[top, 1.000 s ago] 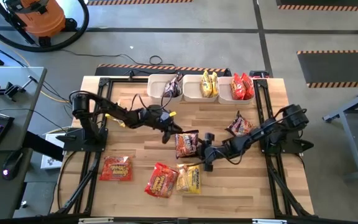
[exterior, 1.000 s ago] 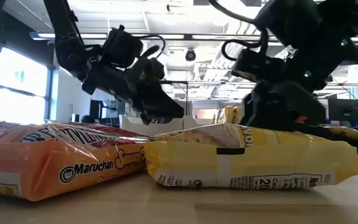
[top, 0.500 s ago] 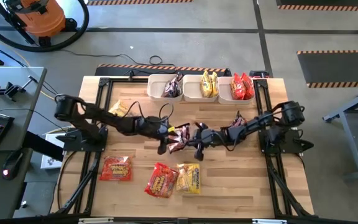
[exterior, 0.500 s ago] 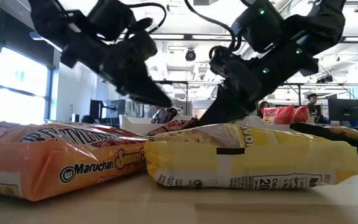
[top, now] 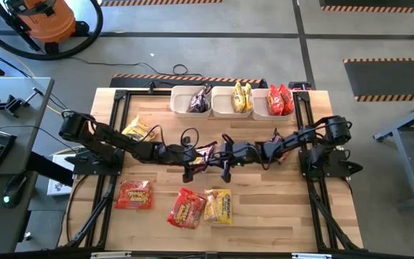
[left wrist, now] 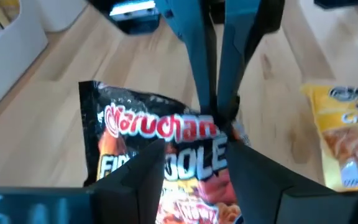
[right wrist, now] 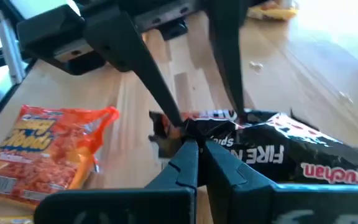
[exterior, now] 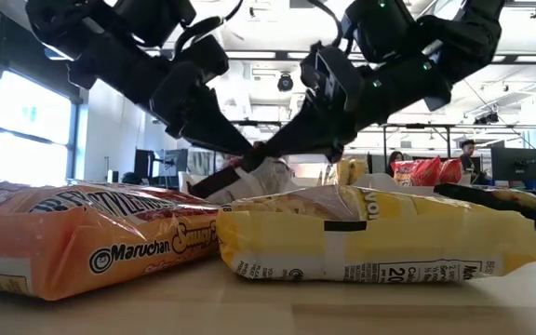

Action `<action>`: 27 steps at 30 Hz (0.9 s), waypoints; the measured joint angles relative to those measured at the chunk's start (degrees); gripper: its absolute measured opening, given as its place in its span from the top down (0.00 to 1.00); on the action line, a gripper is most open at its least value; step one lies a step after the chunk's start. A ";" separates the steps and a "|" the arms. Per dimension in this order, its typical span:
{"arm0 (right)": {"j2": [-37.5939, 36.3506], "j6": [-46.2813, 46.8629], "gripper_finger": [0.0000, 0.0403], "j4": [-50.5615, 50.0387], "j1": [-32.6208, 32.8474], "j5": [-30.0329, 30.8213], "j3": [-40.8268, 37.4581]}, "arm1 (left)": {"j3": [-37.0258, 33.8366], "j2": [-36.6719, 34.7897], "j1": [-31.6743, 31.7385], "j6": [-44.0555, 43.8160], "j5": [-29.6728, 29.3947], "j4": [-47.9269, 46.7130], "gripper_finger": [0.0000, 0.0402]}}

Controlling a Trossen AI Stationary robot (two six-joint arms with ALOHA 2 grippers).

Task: Sort Maruchan noodles
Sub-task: Put the black noodle into the left white bin

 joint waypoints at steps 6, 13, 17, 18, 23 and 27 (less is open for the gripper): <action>0.00 -1.96 1.00 -0.82 0.00 -0.70 1.87 | 0.78 0.00 0.26 -0.09 2.30 0.49 0.57; 0.00 -2.75 1.00 -0.75 0.00 -0.68 2.13 | 1.25 0.00 0.58 -1.69 4.62 0.51 0.56; 0.00 -3.09 1.00 -0.62 0.00 -0.53 2.13 | 1.31 0.58 1.39 -4.31 5.99 0.68 0.57; 0.00 -3.18 1.00 -0.52 0.00 -0.34 2.13 | 1.31 0.59 1.49 -4.75 5.97 0.50 0.58; 0.00 -3.15 1.00 0.73 0.00 0.45 2.13 | 1.31 0.59 2.05 -4.85 5.95 0.65 0.72; 0.00 -2.44 0.94 0.99 -0.02 2.04 2.20 | 1.31 0.59 2.60 -2.74 5.93 0.58 0.93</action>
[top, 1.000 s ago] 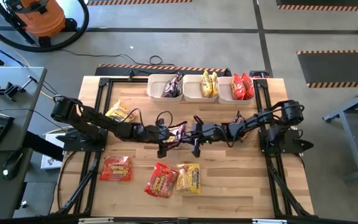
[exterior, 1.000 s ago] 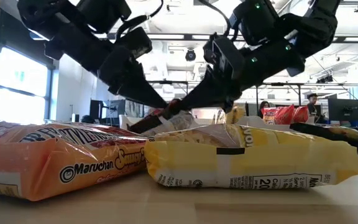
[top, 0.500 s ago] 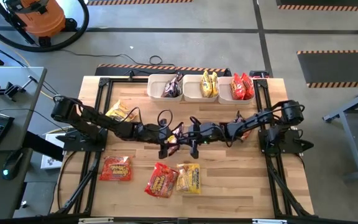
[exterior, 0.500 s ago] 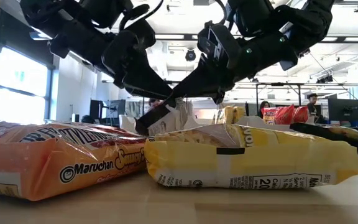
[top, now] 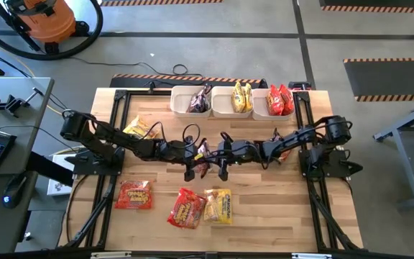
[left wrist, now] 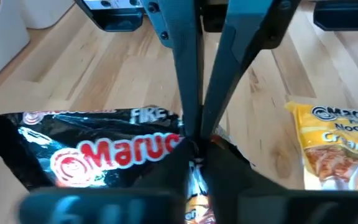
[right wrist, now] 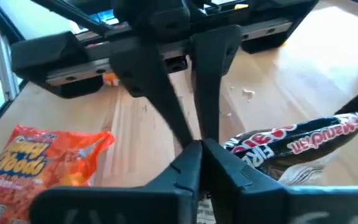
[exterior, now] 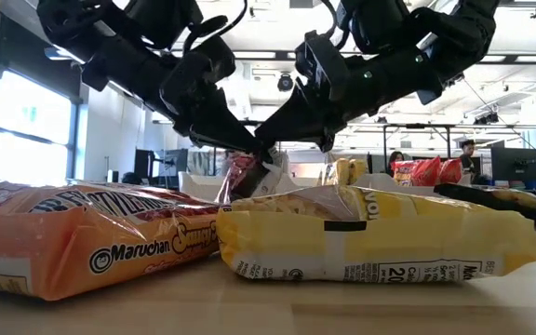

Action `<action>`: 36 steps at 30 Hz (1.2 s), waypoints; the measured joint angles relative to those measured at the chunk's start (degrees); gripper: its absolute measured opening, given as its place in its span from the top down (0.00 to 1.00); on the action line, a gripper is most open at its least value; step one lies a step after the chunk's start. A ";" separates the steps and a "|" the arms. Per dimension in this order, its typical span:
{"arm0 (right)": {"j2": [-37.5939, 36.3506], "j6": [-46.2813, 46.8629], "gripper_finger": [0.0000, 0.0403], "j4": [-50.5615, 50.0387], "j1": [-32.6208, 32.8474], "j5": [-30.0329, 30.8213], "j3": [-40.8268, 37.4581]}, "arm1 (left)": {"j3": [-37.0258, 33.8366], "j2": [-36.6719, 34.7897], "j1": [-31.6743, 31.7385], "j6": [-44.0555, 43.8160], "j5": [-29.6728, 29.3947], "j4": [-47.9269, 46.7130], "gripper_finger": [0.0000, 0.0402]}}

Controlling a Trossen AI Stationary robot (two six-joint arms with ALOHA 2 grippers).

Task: Sort Maruchan noodles
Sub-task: Put the black noodle into the left white bin

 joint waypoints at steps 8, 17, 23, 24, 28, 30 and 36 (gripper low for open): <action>-7.72 -0.20 0.69 -16.05 -0.17 -0.13 0.01 | -2.13 -0.15 -0.57 2.70 -7.21 0.66 1.00; -10.73 -3.56 0.57 -12.36 -4.68 -8.69 -6.60 | -12.06 -0.63 -3.60 7.58 -8.28 23.05 1.00; -10.16 -1.78 0.56 11.44 -10.36 -17.77 -15.39 | -18.78 -3.16 -3.52 11.75 3.26 37.15 1.00; -10.07 -0.95 0.56 12.70 -11.43 -19.59 -15.54 | -19.76 -3.93 -3.13 12.51 5.60 39.24 1.00; -8.85 0.68 0.55 13.61 -14.27 -25.15 -13.54 | -20.43 -7.29 -0.66 13.83 15.99 43.53 1.00; -7.95 1.30 0.54 14.03 -15.25 -29.40 -11.65 | -19.81 -9.00 0.48 14.96 20.04 44.89 1.00; -4.33 2.16 0.47 17.46 -16.13 -39.78 -4.28 | -17.32 -14.50 3.42 17.56 28.95 46.26 1.00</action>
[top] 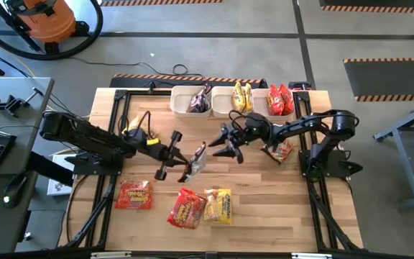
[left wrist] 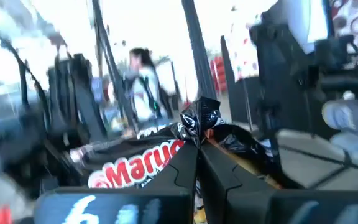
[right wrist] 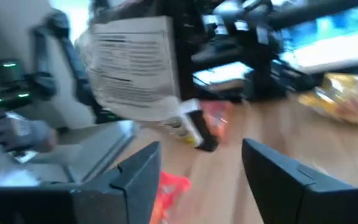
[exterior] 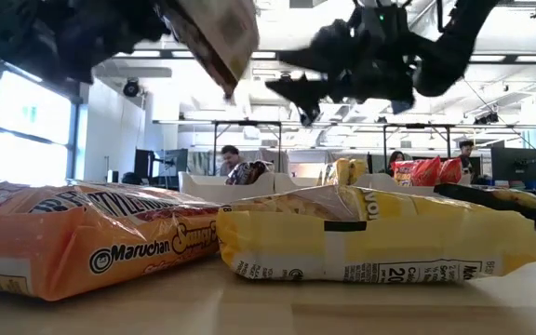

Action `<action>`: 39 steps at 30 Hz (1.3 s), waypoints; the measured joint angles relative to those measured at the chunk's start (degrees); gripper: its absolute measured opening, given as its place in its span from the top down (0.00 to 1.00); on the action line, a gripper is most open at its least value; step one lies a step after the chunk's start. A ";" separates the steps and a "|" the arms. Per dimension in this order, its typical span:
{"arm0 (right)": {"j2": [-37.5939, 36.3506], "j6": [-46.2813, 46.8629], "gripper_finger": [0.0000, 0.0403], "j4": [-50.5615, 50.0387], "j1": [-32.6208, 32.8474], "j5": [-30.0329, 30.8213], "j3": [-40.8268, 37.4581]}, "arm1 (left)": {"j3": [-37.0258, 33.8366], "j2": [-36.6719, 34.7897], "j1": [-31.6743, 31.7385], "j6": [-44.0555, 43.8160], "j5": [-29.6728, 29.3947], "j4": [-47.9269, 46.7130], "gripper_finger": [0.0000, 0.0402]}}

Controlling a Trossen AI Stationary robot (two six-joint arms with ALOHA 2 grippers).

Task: Sort Maruchan noodles
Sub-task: Put the black noodle into the left white bin

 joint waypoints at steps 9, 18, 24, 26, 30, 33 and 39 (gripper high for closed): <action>7.41 0.07 0.40 5.65 0.79 -10.03 13.12 | 2.03 -3.72 2.54 0.20 5.76 -1.05 1.00; 11.98 0.57 0.42 8.86 2.41 -15.98 18.05 | 1.78 -4.01 4.57 0.10 5.47 -2.92 1.00; 11.94 0.56 0.59 9.34 2.25 -13.74 16.90 | 1.78 -4.01 5.84 0.10 2.45 -4.93 1.00; 11.94 0.19 0.69 9.27 2.14 -12.94 16.38 | 1.78 -4.01 6.29 -0.24 2.17 -5.49 1.00; 11.94 0.25 0.86 9.34 1.51 -11.58 15.59 | 1.78 -4.01 6.91 -2.79 1.56 -6.10 1.00; 11.94 0.36 0.94 8.80 0.65 -11.49 15.43 | 1.78 -4.03 7.33 -5.81 -0.77 -7.47 0.97; 11.94 1.92 0.97 7.22 -1.73 -13.20 15.36 | 1.78 -4.87 9.00 -9.88 -2.07 -12.55 0.89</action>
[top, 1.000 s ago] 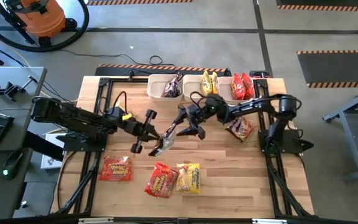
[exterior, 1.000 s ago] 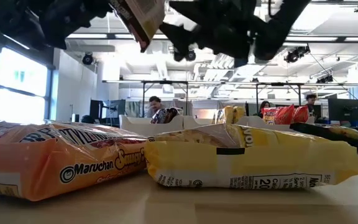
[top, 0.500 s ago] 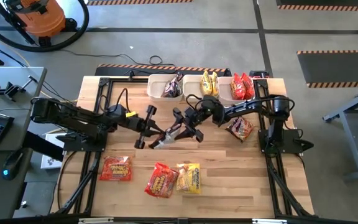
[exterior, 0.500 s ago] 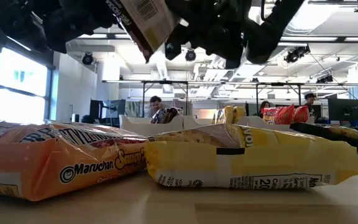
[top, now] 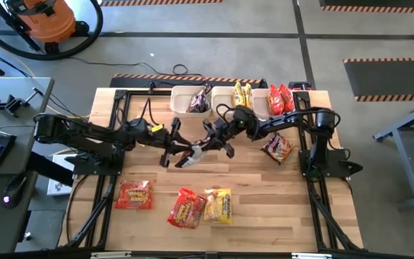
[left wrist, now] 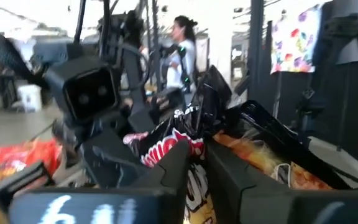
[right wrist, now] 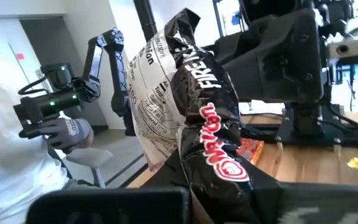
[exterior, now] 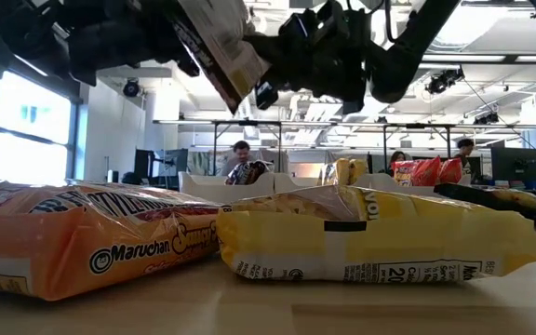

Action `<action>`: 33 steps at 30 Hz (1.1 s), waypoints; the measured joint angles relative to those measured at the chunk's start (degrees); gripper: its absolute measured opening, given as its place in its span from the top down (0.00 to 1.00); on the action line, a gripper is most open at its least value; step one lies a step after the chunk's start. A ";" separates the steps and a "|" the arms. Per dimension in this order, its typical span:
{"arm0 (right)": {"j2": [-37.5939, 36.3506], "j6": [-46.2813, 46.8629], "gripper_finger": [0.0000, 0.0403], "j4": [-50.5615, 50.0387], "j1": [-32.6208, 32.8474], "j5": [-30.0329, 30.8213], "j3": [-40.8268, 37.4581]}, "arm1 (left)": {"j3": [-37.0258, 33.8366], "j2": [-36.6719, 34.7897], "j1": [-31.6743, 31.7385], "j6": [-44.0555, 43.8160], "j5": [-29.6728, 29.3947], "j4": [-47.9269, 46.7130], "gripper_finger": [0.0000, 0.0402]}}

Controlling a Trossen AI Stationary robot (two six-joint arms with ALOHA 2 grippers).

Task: Sort Maruchan noodles
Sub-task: Put the black noodle into the left white bin

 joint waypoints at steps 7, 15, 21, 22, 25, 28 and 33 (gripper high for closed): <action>0.00 0.19 0.98 -3.41 -2.45 -2.03 0.02 | 0.00 -6.60 2.78 -0.02 -0.35 -11.68 0.80; -1.66 -0.73 0.98 -10.17 -5.06 -5.53 0.04 | 0.00 -16.50 5.74 -3.22 -0.23 -29.44 0.80; -9.64 -20.17 0.98 -38.97 -6.00 8.03 0.07 | 0.00 -20.12 6.56 -7.78 -5.23 -36.80 0.84; -10.88 -23.21 0.98 -43.43 -5.57 11.96 0.09 | 0.00 -20.26 6.58 -8.04 -6.71 -37.84 0.84; -13.35 -29.05 0.98 -52.17 -3.57 21.11 0.09 | 0.64 -20.17 6.56 -7.67 -9.60 -41.85 0.83; -13.68 -31.58 0.98 -55.19 -1.42 25.30 0.09 | 3.22 -19.02 6.27 -6.18 -10.69 -45.78 0.80; -13.38 -33.39 0.98 -55.41 1.87 30.24 0.09 | 8.03 -15.14 3.73 -2.22 -10.58 -50.01 0.72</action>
